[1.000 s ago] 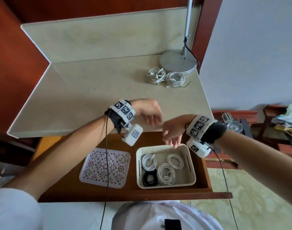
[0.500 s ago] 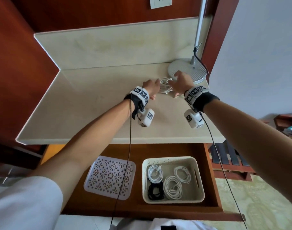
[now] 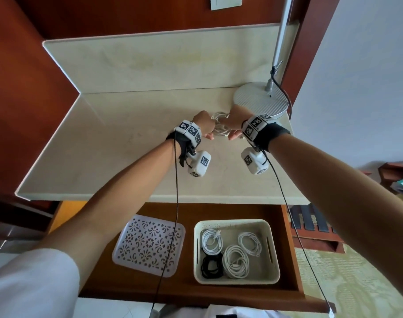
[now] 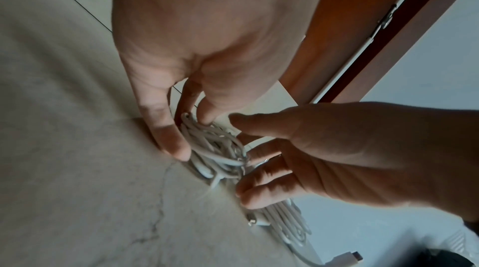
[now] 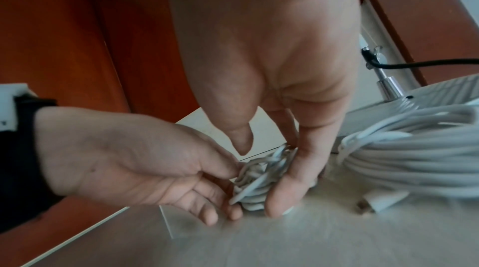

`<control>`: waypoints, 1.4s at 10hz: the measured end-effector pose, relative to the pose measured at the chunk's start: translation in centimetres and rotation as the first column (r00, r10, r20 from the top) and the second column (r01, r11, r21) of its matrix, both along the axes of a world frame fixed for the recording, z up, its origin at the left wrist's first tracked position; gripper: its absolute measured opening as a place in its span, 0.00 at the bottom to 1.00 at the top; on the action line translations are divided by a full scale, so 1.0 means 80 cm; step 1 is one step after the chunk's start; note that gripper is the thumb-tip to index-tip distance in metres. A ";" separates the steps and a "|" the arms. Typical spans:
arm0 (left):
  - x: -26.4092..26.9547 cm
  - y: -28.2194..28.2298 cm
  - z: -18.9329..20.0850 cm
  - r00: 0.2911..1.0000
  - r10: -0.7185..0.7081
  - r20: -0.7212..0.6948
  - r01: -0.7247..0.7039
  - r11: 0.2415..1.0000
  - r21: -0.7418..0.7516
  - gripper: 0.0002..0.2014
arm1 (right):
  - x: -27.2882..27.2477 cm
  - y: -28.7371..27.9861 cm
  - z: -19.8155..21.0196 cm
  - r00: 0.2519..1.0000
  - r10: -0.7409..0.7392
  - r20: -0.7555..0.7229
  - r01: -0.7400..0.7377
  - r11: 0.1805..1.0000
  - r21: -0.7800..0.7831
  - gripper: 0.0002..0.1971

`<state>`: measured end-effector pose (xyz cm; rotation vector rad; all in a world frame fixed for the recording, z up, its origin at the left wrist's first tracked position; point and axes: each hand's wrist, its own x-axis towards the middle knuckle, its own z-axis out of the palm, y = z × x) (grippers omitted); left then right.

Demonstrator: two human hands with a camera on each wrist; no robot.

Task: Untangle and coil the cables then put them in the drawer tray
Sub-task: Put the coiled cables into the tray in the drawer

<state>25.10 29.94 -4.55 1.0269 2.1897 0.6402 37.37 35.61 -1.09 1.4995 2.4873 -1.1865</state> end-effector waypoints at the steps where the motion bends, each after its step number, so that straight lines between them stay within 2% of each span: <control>1: -0.008 -0.019 0.000 1.000 0.023 0.003 -0.023 1.000 0.002 0.12 | -0.004 -0.016 0.000 0.999 -0.001 -0.040 -0.001 0.998 -0.063 0.22; 2: -0.013 -0.040 0.002 0.998 0.052 0.021 -0.052 0.999 -0.006 0.11 | -0.010 -0.037 -0.001 1.000 0.002 -0.025 -0.007 0.984 -0.180 0.27; 3: -0.013 -0.067 0.006 0.995 0.081 0.064 -0.080 0.996 -0.025 0.13 | -0.012 -0.065 -0.001 1.000 0.008 -0.008 -0.010 0.961 -0.278 0.25; 5: 0.003 -0.121 0.021 0.965 0.160 0.206 -0.159 0.987 -0.024 0.10 | 0.003 -0.096 0.000 0.992 0.103 -0.074 -0.120 0.955 -0.271 0.18; 6: 0.017 -0.151 0.027 0.968 0.167 0.185 -0.162 0.986 -0.042 0.10 | 0.017 -0.113 -0.002 0.988 0.095 -0.124 -0.128 0.946 -0.296 0.20; 8: 0.036 -0.221 0.019 0.933 0.250 0.258 -0.259 0.966 0.002 0.13 | 0.031 -0.153 -0.015 0.979 0.158 -0.131 -0.193 0.927 -0.321 0.25; 9: 0.045 -0.265 0.015 0.907 0.282 0.313 -0.311 0.949 0.046 0.08 | 0.036 -0.176 -0.017 0.973 0.186 -0.137 -0.220 0.926 -0.306 0.19; 10: 0.056 -0.312 0.008 0.871 0.317 0.375 -0.364 0.930 0.058 0.07 | 0.045 -0.203 -0.015 0.970 0.171 -0.172 -0.222 0.911 -0.348 0.09; 11: 0.074 -0.344 0.000 0.847 0.368 0.385 -0.416 0.908 0.047 0.09 | 0.061 -0.229 -0.016 0.963 0.204 -0.176 -0.258 0.885 -0.388 0.08; 12: 0.096 -0.367 -0.008 0.831 0.368 0.416 -0.421 0.906 0.039 0.13 | 0.079 -0.247 -0.022 0.968 0.200 -0.152 -0.247 0.867 -0.434 0.11; 13: 0.119 -0.384 -0.022 0.829 0.307 0.467 -0.350 0.937 0.006 0.14 | 0.100 -0.249 -0.043 0.970 0.218 -0.108 -0.243 0.861 -0.447 0.22; 14: 0.139 -0.384 -0.037 0.816 0.298 0.496 -0.316 0.948 -0.049 0.14 | 0.123 -0.245 -0.065 0.938 0.346 -0.012 -0.324 0.864 -0.385 0.22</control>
